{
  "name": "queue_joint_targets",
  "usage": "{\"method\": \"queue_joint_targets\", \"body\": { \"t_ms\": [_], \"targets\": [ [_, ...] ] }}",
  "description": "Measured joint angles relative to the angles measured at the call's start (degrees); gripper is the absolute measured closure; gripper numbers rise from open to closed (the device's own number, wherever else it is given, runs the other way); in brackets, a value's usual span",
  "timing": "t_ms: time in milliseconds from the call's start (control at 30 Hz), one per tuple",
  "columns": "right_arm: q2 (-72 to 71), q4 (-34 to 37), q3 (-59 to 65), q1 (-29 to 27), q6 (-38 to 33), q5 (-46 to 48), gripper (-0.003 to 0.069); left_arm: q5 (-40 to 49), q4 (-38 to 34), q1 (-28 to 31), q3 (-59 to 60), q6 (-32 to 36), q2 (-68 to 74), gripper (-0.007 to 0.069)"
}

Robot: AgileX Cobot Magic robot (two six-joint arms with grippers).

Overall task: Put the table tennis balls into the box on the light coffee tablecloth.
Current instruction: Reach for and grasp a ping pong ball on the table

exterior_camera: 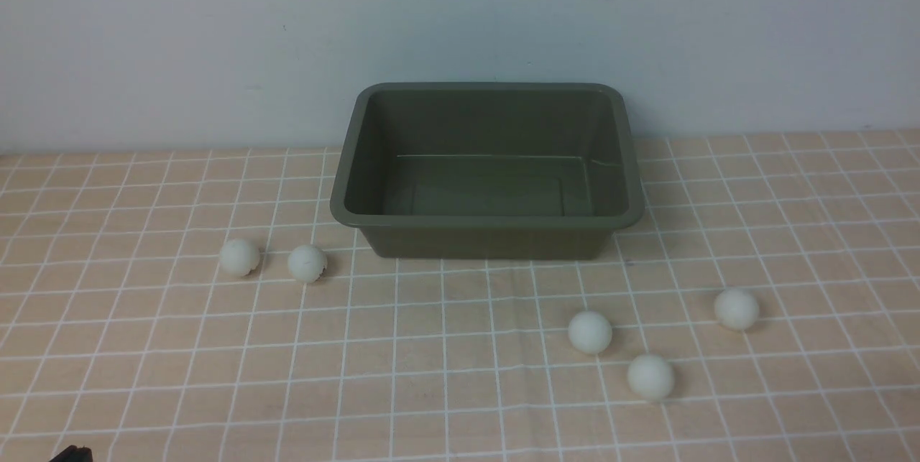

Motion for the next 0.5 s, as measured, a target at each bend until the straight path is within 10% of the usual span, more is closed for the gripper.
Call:
{"method": "queue_joint_targets", "body": {
  "t_ms": [500],
  "targets": [
    [0.00, 4.15, 0.11, 0.00, 1.18, -1.36, 0.0673, 0.00, -11.01, 0.00, 0.00, -7.80, 0.00, 0.0693]
  ]
}}
